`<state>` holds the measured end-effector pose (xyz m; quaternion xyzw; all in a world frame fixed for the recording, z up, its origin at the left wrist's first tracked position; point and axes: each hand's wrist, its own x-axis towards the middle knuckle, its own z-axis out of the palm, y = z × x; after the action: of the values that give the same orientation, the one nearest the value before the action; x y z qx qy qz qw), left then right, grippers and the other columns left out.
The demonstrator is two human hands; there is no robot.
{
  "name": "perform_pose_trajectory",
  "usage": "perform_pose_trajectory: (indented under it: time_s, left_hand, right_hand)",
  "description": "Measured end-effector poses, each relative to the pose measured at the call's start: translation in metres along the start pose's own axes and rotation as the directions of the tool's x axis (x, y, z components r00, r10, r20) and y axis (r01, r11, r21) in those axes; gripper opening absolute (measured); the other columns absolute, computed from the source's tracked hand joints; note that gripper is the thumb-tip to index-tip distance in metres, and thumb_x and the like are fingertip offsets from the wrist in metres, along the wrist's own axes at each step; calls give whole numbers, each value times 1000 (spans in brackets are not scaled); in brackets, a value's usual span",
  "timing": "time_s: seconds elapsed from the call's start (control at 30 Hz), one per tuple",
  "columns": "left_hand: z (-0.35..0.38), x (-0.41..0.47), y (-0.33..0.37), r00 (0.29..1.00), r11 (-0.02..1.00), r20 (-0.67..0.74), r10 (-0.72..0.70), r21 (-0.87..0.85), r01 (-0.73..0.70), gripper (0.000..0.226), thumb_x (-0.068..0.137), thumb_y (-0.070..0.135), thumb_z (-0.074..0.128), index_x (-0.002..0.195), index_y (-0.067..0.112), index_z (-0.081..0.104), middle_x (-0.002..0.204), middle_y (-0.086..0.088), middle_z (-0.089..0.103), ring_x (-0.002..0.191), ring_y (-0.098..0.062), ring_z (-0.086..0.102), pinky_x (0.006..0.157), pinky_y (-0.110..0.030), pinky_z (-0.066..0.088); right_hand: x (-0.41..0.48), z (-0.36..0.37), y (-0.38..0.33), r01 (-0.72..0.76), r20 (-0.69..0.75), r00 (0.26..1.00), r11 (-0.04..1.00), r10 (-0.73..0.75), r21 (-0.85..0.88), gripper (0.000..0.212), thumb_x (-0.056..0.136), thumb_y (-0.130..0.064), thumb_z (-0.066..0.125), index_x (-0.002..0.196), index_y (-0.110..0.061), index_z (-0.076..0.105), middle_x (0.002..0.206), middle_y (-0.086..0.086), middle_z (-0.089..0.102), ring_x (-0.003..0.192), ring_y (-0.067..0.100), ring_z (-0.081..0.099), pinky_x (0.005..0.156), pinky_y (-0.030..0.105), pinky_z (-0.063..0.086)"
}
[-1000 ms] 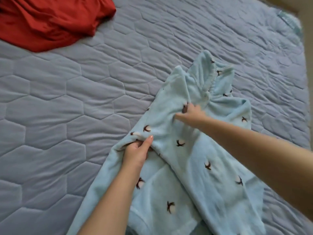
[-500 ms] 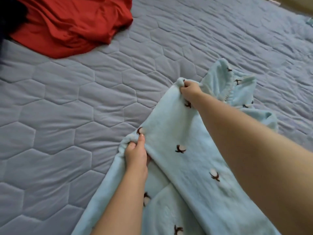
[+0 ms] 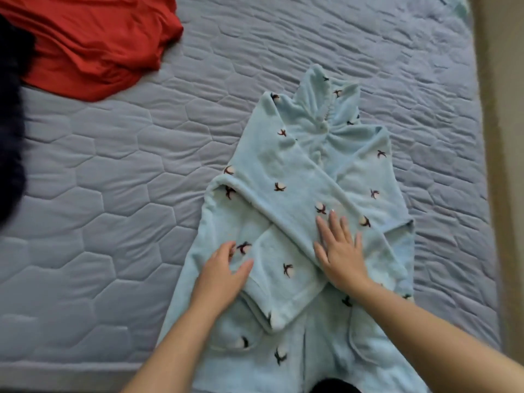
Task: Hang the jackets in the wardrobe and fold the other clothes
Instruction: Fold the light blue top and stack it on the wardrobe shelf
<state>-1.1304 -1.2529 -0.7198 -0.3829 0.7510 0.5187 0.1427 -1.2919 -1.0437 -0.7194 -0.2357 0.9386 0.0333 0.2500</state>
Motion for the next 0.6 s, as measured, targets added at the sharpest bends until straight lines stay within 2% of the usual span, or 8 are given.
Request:
perform_pose_trajectory:
  time_s: [0.03,0.1,0.2,0.27,0.33,0.4,0.5,0.6]
  left_hand:
    - [2,-12,-5,998,984,30,57,164,-62,63,87,49,57,142,28,36,133,6,47,122,-17,49,99,-36,43]
    - [3,-26,-8,983,879,-2,184,449,-164,65,90,46,54,147,35,24,146,3,35,128,-20,43,101,-39,41]
    - [17,-36,-16,887,603,61,457,711,-360,74,86,10,55,149,34,23,158,-5,20,142,-26,27,108,-46,30]
    - [24,-41,-29,861,410,222,457,806,-426,84,81,3,50,152,31,14,161,-2,8,147,-25,11,112,-53,19]
    - [26,-43,-46,923,315,209,323,896,-313,82,88,12,42,152,28,-7,160,0,-11,148,-22,0,113,-54,12]
    - [24,-53,-56,962,361,92,258,914,-184,79,91,18,40,151,26,-10,160,-1,-10,148,-20,1,114,-52,11]
    - [20,-83,-69,967,655,-194,165,755,40,79,87,23,53,153,23,9,161,-6,6,147,-23,8,114,-51,14]
    - [7,-118,-94,910,856,-373,-183,394,334,81,87,24,61,151,13,14,157,-15,16,142,-33,21,109,-52,26]
  right_hand:
    - [-14,10,3,-24,24,999,1000,24,-13,59,101,-46,24,151,-37,-7,160,-6,-18,147,19,-17,117,54,-1]
    - [-27,20,4,-66,27,997,998,66,2,58,101,-46,23,151,-38,-6,160,-6,-17,147,20,-16,117,55,1]
    - [-47,32,11,-80,15,997,997,80,23,57,101,-44,26,151,-38,-1,160,-6,-16,147,19,-15,117,54,1]
    - [-65,46,28,-43,-3,999,998,44,35,58,101,-41,30,151,-39,1,160,-6,-15,148,20,-12,117,54,3]
    - [-83,57,51,-1,-16,1000,1000,1,-3,61,100,-37,33,151,-40,1,161,-5,-13,148,22,-7,117,54,7]
    - [-105,67,73,-37,-8,999,999,37,14,63,98,-34,36,151,-39,2,161,-4,-9,149,22,-5,116,56,10]
    - [-143,77,106,-253,27,967,938,254,237,69,96,-27,45,152,-35,6,162,0,-2,148,26,3,112,56,22]
    - [-176,86,134,-453,201,891,778,406,436,70,93,-24,53,152,-24,14,158,11,17,141,31,25,108,47,34]
